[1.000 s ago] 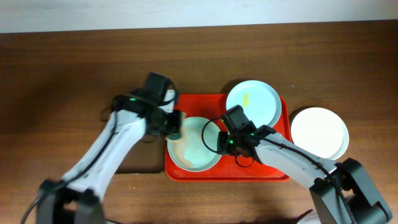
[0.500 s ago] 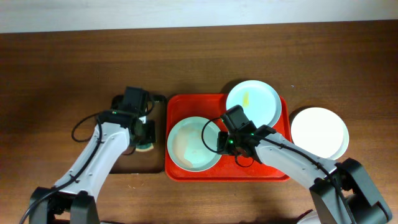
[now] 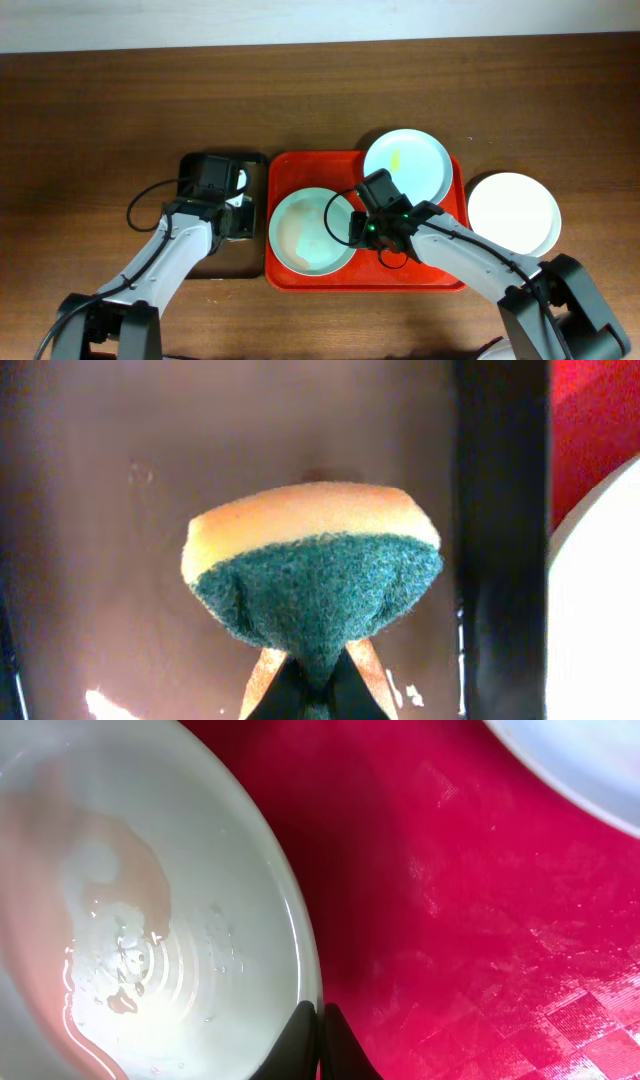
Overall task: Clean dirty plates on tray and stack at the side
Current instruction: 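Carry the sponge back and lower it into the black tray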
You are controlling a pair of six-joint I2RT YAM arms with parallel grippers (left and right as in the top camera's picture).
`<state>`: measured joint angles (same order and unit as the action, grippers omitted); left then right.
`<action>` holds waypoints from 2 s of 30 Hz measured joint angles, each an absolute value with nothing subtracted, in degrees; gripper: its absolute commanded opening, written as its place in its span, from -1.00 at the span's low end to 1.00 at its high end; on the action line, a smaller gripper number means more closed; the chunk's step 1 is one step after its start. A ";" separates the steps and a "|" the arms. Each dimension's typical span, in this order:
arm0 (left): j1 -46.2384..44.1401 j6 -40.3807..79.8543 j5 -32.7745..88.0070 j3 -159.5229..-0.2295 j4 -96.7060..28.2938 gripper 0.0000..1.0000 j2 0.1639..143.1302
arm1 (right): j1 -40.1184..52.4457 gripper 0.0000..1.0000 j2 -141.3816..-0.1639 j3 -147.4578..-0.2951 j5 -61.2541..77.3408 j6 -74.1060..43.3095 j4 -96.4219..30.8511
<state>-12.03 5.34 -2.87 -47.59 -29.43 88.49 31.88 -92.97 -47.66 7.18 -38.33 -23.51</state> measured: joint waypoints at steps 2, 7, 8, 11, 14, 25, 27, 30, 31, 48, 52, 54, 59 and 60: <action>-12.03 5.34 -2.15 -47.59 -28.23 -0.93 88.49 | 31.88 -0.92 -92.97 -47.66 7.16 -38.33 -23.51; -12.03 5.37 -0.16 -47.59 -28.01 -0.93 88.86 | 31.88 -0.92 -92.97 -47.66 7.16 -38.26 -23.51; -12.03 5.37 0.51 -47.59 -28.01 -0.93 89.32 | 31.88 -0.92 -92.97 -47.66 7.18 -38.33 -23.51; -12.03 4.19 4.60 -47.64 -27.99 -0.97 92.25 | 31.88 -0.92 -92.97 -47.66 7.18 -38.33 -23.51; -12.03 2.76 6.17 -48.71 -29.50 -1.00 92.27 | 31.88 -0.92 -92.97 -47.66 7.18 -38.33 -23.51; -12.03 0.82 8.40 -48.75 -30.15 -0.99 90.85 | 31.88 -0.92 -92.97 -47.66 7.18 -38.33 -23.51; -12.03 0.34 8.62 -48.75 -30.15 -0.99 90.85 | 31.88 -0.92 -92.97 -47.66 7.18 -38.33 -23.51; -12.03 -0.08 9.47 -48.75 -30.17 -0.99 90.85 | 31.88 -0.92 -92.97 -47.66 7.18 -38.28 -23.51; -12.03 -0.16 9.67 -48.75 -30.17 -0.99 90.85 | 31.88 -0.92 -92.97 -47.66 7.18 -38.30 -23.51; -12.03 6.09 3.55 -50.81 -30.87 -1.00 91.39 | 31.88 -0.92 -92.97 -47.66 7.18 -38.28 -23.51; -12.03 6.50 3.55 -60.66 -38.63 -1.00 93.27 | 31.88 -0.92 -92.97 -47.66 7.18 -38.28 -23.31; -12.03 6.50 3.55 -64.51 -39.48 -1.00 94.78 | 31.88 -0.92 -92.97 -47.66 7.18 -38.28 -23.31; -12.03 6.48 2.72 -64.99 -39.86 -1.00 103.92 | 31.88 -0.92 -92.97 -47.66 7.18 -38.33 -23.35; -12.03 6.24 2.76 -64.99 -39.81 -1.00 105.14 | 31.88 -0.92 -92.97 -47.66 7.18 -38.30 -23.33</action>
<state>-12.03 6.24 2.76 -64.99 -39.81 105.14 31.88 -92.97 -47.66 7.18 -38.30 -23.33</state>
